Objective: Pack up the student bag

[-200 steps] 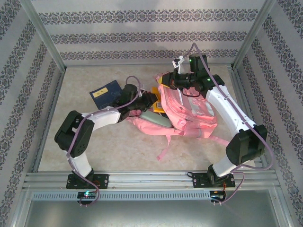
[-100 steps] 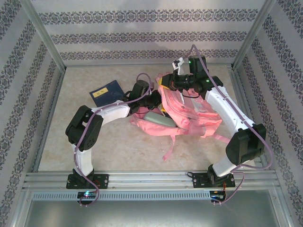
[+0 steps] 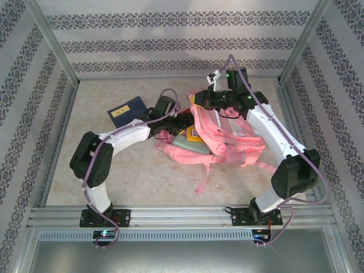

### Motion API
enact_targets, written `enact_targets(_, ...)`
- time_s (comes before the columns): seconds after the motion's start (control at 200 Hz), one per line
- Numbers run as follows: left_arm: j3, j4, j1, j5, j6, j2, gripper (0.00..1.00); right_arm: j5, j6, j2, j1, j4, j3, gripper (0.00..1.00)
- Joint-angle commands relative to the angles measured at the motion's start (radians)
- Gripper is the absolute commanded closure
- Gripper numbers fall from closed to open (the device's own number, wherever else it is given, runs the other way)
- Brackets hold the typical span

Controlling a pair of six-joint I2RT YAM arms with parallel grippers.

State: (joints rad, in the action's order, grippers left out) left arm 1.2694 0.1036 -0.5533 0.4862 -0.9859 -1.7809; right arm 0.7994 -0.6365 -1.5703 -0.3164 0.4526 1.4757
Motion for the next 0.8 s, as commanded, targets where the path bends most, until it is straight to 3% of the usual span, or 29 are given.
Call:
enact_targets(0.0, -0.019, 0.092, 0.054, -0.011, 0.066, 0.123, 0.34, -0.028, 0.084, 0.053, 0.0, 0.005, 0.03, 1.0)
enact_targets(0.245, -0.175, 0.069, 0.173, 0.042, 0.062, 0.261, 0.34, -0.158, 0.193, 0.03, -0.015, 0.134, 0.028, 1.0)
enact_targets(0.545, -0.171, 0.239, 0.368, -0.131, 0.209, 0.317, 0.37, -0.418, 0.353, -0.091, -0.126, 0.33, 0.069, 1.0)
enact_targets(0.685, -0.15, 0.245, 0.444, -0.182, 0.222, 0.26, 0.38, -0.449, 0.339, -0.155, -0.163, 0.333, 0.067, 1.0)
enact_targets(0.794, -0.122, 0.22, 0.501, -0.186, 0.223, 0.183, 0.4, -0.48, 0.338, -0.182, -0.197, 0.335, 0.095, 0.71)
